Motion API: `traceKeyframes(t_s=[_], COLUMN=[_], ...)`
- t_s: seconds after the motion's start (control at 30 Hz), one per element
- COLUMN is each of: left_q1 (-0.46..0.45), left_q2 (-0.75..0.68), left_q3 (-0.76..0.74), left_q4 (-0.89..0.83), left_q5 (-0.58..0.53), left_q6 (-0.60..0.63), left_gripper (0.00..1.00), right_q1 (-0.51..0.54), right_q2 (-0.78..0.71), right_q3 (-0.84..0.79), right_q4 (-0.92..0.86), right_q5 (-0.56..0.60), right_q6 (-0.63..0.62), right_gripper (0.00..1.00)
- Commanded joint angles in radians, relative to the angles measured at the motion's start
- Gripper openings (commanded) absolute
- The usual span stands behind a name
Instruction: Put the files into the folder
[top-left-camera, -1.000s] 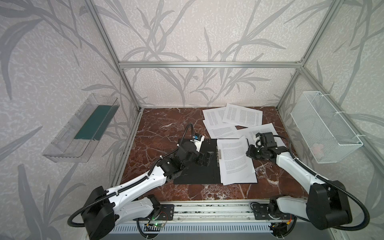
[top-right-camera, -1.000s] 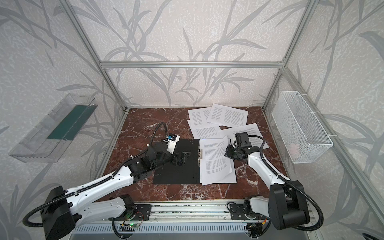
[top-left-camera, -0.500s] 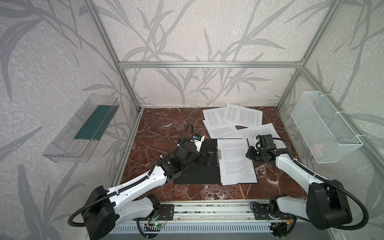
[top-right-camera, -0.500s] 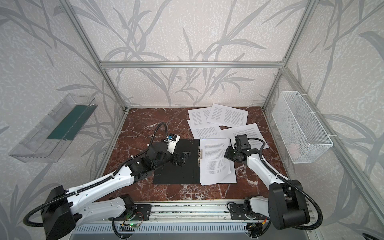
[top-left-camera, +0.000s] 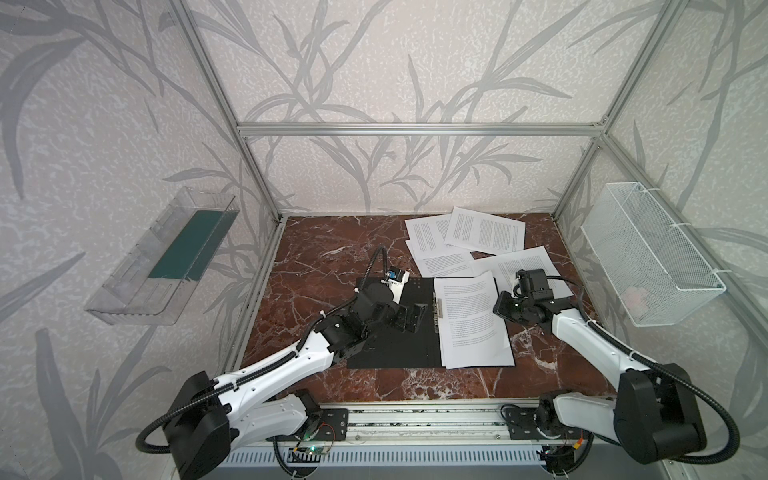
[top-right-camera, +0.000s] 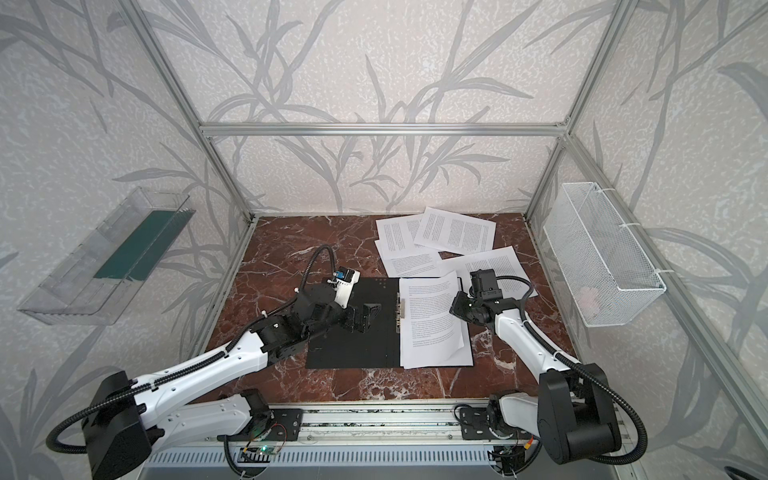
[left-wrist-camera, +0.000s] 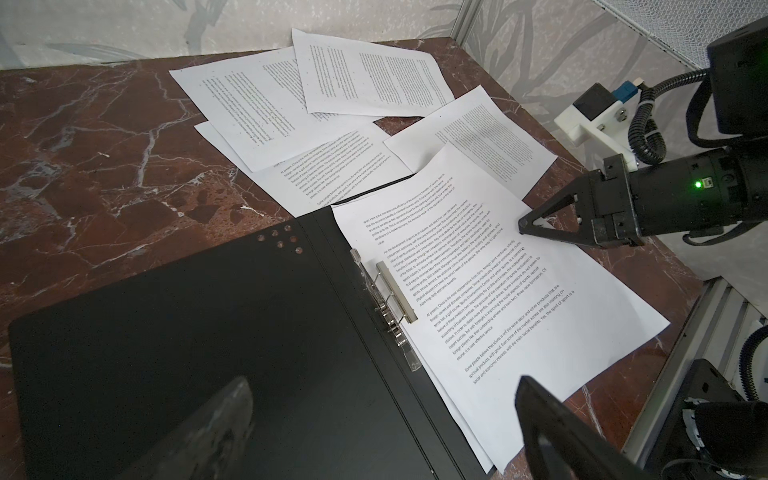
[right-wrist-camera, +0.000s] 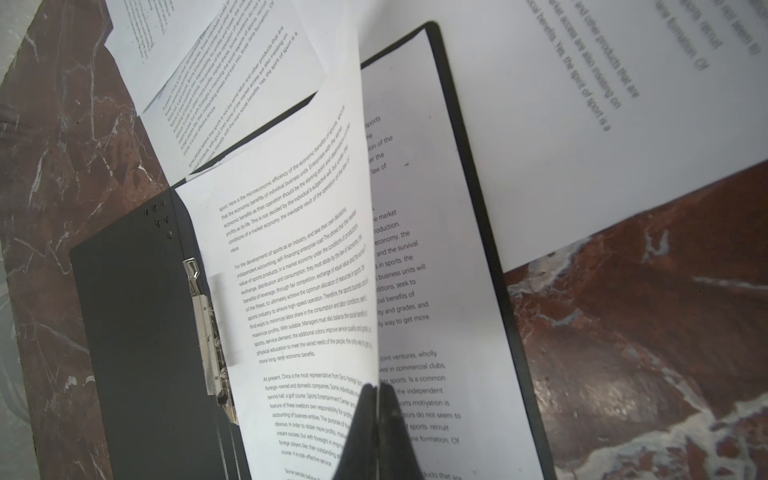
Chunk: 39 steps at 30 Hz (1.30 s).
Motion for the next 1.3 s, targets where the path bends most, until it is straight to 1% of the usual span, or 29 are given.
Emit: traceKeyframes(t_s=[0.0,0.67,0.7,1.27], left_q1=[-0.002,-0.003,-0.003,-0.003], left_q2=[0.004,0.015,0.014,0.014], left_q3=[0.027,0.03,0.03,0.029], left_q4=[0.01,0.012,0.011,0.011], left_q5=[-0.001,0.005,0.004,0.005], left_q6=[-0.006,-0.007,-0.007,-0.007], left_gripper=[0.99,0.99,0.99,0.99], right_q1=[0.006,0.041,0.042,0.051], right_q2=[-0.002,0.006,0.005,0.0], right_q3=[0.002,-0.027,-0.029,-0.037], right_q4=[0.016,0.061,0.062,0.06], right_q5=[0.018,0.013,0.013,0.015], right_q6=[0.007,0.035,0.065,0.067], right_gripper=[0.0,0.0,0.0,0.0])
